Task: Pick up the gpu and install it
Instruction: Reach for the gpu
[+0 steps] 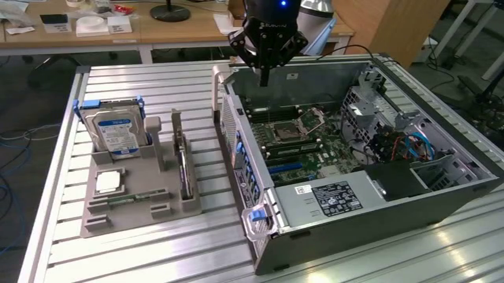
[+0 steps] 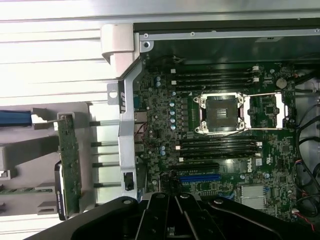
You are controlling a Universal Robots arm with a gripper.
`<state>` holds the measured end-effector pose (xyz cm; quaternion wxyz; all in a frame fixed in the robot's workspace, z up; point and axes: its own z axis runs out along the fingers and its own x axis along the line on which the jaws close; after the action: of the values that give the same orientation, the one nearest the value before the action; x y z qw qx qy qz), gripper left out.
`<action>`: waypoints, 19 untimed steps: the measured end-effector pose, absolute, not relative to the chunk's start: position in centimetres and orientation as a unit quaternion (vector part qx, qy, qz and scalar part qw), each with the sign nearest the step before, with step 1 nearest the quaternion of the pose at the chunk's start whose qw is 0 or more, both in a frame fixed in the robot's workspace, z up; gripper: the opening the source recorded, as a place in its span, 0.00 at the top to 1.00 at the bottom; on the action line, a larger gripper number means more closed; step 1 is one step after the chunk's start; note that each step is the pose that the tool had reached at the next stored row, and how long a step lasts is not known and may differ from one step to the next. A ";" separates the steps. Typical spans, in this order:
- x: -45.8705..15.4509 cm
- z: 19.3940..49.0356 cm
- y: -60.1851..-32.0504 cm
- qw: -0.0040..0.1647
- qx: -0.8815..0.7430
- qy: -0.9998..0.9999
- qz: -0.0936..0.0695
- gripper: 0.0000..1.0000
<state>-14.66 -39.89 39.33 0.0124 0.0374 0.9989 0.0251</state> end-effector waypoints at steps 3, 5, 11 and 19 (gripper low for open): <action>-14.9 39.3 -39.9 0.012 0.037 0.999 0.025 0.89; -15.1 39.3 -39.9 0.012 0.037 0.999 0.025 0.89; -15.6 39.3 -39.9 0.012 0.037 0.999 0.025 0.89; -16.2 39.3 -39.9 0.012 0.037 0.999 0.025 0.89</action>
<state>-16.22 -39.91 39.32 0.0124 0.0374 0.9989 0.0251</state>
